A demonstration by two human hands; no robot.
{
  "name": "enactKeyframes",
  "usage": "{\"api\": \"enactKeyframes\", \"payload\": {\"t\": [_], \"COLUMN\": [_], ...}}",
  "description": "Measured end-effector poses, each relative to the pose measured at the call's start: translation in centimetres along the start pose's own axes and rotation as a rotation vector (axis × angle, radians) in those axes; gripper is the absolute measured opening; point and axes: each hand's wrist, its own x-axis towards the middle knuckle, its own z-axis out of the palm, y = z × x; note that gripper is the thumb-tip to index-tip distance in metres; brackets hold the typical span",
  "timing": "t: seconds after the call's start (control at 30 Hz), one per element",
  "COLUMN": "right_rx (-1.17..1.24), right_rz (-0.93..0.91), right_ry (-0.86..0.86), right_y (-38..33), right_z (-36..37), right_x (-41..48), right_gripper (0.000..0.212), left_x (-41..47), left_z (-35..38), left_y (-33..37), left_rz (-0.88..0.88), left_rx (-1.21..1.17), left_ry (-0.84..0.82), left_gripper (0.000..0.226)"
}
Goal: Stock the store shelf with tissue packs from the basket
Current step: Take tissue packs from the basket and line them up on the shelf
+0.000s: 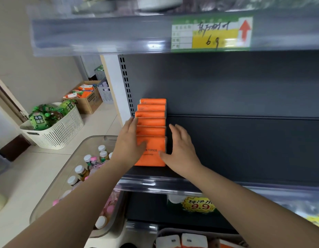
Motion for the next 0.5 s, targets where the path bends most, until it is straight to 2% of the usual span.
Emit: {"api": "enactKeyframes", "payload": {"t": [0.17, 0.5], "right_rx": [-0.177, -0.417], "right_rz": [-0.061, -0.096], "right_ry": [-0.004, -0.038], "right_y": [0.4, 2.0], "right_z": [-1.8, -5.3], "right_x": [-1.3, -4.2], "right_gripper": [0.088, 0.084], "left_x": [-1.1, -4.9], "left_z": [0.1, 1.9], "left_y": [2.1, 5.9], "left_rz": [0.142, 0.223], "left_rx": [0.297, 0.506], "left_ry": [-0.029, -0.049], "left_gripper": [0.079, 0.071]}}
